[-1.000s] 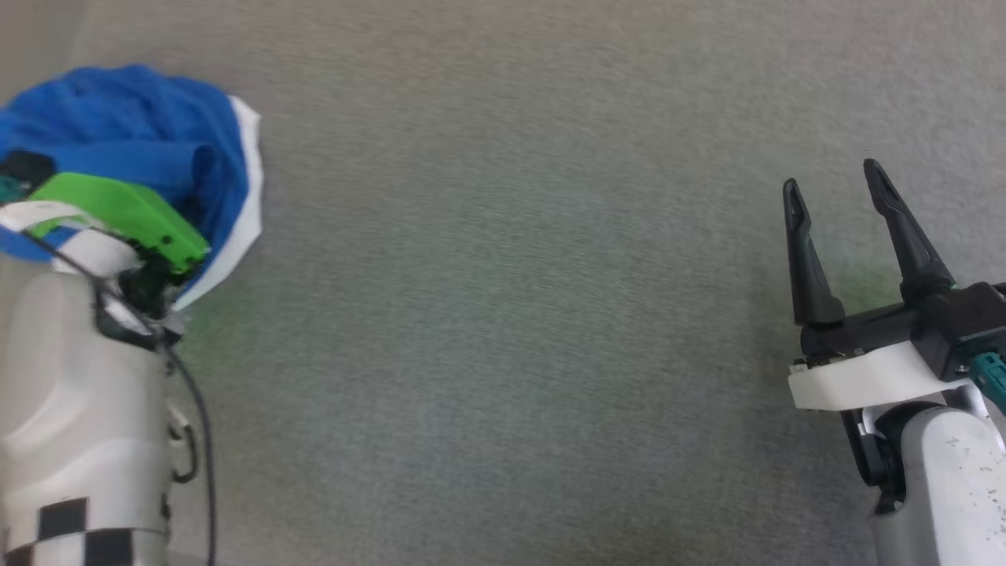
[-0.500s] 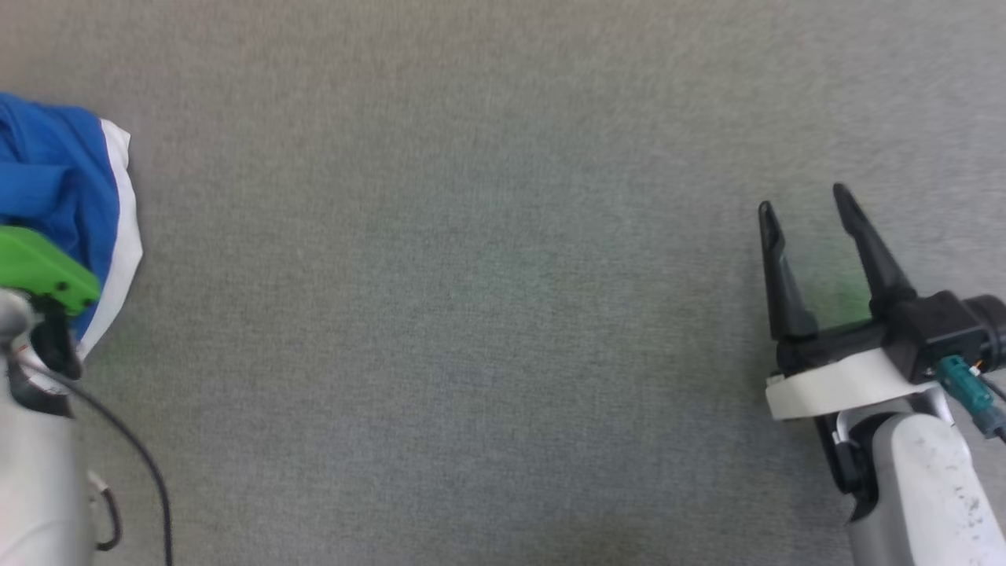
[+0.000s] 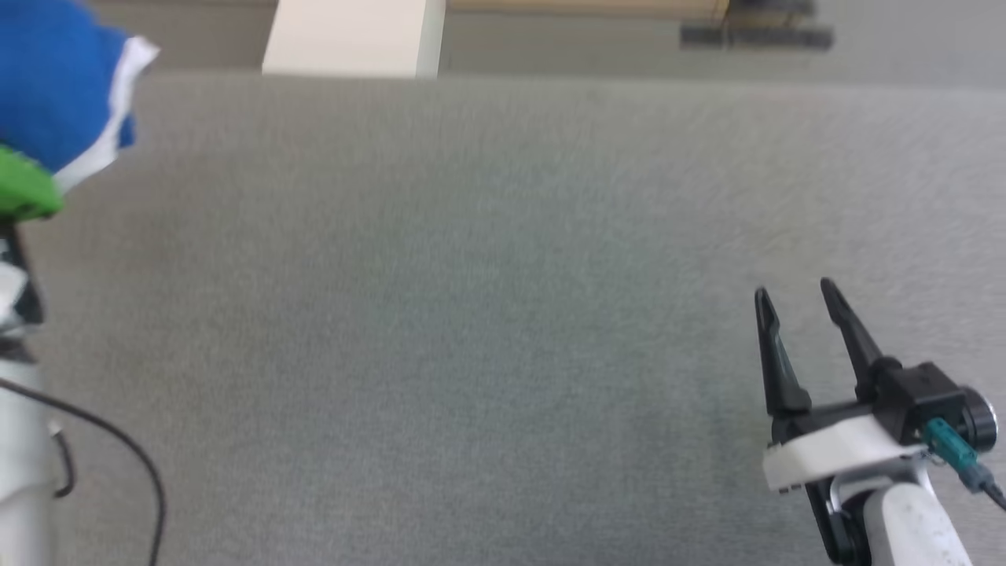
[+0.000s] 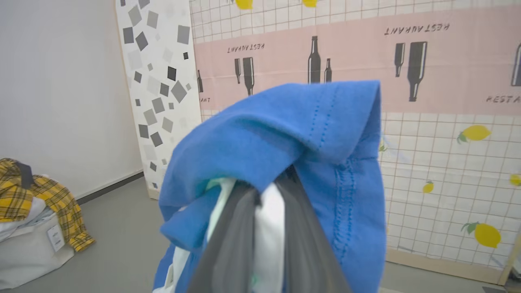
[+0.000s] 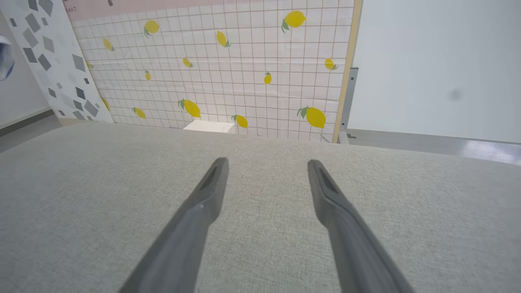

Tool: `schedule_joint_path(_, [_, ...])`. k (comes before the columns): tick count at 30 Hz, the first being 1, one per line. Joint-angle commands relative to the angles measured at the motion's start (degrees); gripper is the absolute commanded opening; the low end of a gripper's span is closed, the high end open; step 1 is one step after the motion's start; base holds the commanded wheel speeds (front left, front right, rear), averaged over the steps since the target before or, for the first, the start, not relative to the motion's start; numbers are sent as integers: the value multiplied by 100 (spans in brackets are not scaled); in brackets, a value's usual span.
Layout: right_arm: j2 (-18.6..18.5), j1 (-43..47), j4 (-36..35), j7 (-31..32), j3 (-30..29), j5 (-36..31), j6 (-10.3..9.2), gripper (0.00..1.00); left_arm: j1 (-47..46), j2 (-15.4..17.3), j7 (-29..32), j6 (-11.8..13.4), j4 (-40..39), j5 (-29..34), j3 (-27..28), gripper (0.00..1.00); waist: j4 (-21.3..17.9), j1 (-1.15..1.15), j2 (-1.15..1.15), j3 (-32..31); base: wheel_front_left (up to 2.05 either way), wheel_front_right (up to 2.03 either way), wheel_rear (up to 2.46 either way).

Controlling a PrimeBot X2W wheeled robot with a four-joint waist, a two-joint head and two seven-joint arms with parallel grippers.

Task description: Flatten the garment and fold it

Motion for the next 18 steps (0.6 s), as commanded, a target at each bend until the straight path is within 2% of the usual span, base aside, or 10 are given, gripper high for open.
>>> schedule_joint_path(1, [4, 116, 11, -44, -25, 43, -10, 100, -117, -99, 3, -93, -115, 69, -146, 0, -395, 0, 0, -838, 0, 0, 0])
schedule_joint_path(5, [5, 239, -45, 11, -63, 32, -10, 100, -262, -374, 111, -317, -412, 18, -608, 0, -723, 0, 0, -936, 0, 0, 0])
schedule_joint_path(10, [5, 306, -145, 101, -114, -9, -10, 100, -381, -1051, 200, -583, -505, -208, -1296, 0, -1173, 0, 0, -999, 0, 0, 0])
schedule_joint_path(16, [6, 372, -244, 194, -111, -8, -10, 100, -288, -1869, 285, -871, -65, -514, -2061, 0, -1635, 0, 0, -963, 0, 0, 0])
schedule_joint_path(18, [6, 358, -258, 208, -82, 7, -10, 100, -242, -2007, 373, -965, 268, -651, -2229, 0, -1801, 0, 0, -915, 0, 0, 0])
